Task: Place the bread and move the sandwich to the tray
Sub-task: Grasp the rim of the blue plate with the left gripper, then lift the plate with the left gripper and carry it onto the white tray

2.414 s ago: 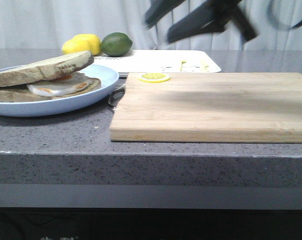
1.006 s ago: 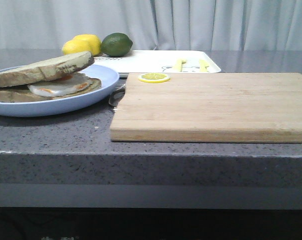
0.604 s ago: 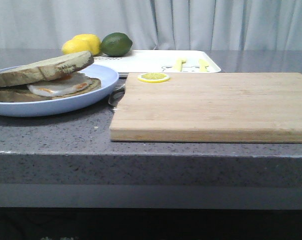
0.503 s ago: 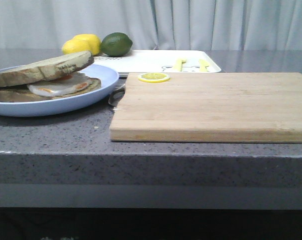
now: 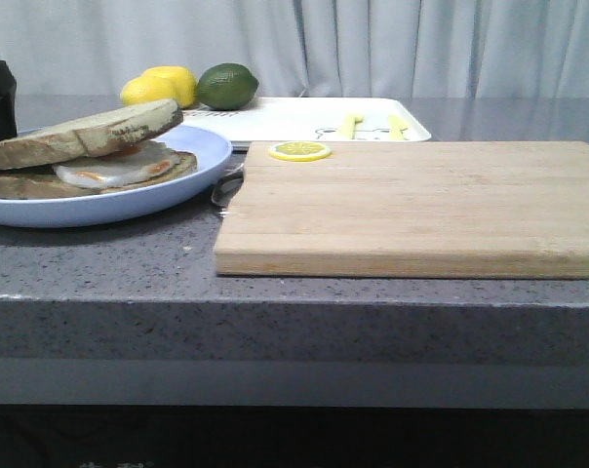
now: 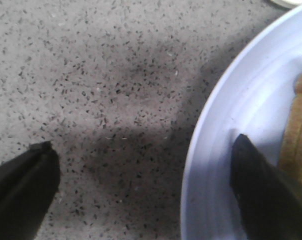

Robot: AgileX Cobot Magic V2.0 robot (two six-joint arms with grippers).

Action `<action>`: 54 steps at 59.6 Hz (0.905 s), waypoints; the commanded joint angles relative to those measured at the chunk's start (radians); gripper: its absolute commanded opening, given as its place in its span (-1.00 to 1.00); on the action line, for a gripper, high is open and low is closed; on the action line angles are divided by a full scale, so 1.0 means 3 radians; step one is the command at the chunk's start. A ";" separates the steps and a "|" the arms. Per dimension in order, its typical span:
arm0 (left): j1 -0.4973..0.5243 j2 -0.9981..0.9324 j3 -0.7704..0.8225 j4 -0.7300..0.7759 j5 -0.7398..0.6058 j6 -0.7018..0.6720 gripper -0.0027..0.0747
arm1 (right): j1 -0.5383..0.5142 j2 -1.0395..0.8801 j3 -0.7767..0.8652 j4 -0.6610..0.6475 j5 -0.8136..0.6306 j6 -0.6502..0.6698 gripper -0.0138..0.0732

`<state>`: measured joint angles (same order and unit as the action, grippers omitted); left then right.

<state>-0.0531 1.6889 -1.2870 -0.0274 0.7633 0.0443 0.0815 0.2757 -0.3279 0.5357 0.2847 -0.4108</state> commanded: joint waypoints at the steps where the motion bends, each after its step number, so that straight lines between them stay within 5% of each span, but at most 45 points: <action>1: -0.0015 -0.0126 -0.0116 -0.0058 -0.0108 0.0007 0.50 | 0.0001 0.0020 -0.0087 0.0056 -0.0237 -0.0043 -0.84; 19: -0.0015 -0.0126 -0.0116 -0.0256 -0.0017 0.0007 -0.98 | 0.0001 0.0020 -0.0087 0.0056 -0.0237 -0.0043 -0.84; 35: 0.0088 -0.0230 -0.0174 -0.0382 0.0246 0.0014 -0.98 | 0.0001 0.0020 -0.0087 0.0056 -0.0237 -0.0043 -0.84; 54: 0.0555 -0.0463 -0.0656 -0.1565 0.0804 0.0568 -0.98 | 0.0001 0.0020 -0.0087 0.0056 -0.0234 -0.0043 -0.84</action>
<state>0.0888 1.6079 -1.4096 -0.3496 0.9948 0.1792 0.0815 0.2757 -0.3279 0.5357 0.2847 -0.4108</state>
